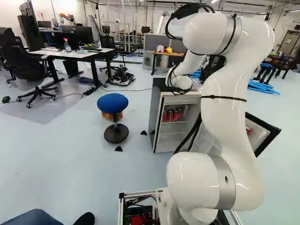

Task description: Grab a drink from the fridge

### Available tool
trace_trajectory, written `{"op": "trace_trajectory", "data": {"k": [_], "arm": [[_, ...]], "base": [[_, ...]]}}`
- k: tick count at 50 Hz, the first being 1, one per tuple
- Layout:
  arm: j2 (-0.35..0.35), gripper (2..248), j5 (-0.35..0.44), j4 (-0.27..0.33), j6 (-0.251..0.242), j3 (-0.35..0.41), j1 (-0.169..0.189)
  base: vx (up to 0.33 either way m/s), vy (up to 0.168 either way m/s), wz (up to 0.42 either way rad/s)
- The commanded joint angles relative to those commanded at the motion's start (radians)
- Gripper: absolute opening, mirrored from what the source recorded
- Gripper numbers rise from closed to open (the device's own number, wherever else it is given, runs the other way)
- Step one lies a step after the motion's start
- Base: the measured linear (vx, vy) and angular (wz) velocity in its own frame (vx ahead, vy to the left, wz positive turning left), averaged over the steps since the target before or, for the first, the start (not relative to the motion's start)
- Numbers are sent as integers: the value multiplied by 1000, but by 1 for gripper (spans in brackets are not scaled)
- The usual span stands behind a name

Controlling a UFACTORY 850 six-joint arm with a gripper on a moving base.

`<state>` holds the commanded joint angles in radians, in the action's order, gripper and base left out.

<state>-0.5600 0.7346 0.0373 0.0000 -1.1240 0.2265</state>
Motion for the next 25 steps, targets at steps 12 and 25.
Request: {"op": "trace_trajectory", "data": {"k": [12, 25], "arm": [[-9, 92, 0, 0, 0, -1, 0], [-9, 92, 0, 0, 0, -1, 0]], "base": [[0, 0, 0], [0, 0, 0]]}}
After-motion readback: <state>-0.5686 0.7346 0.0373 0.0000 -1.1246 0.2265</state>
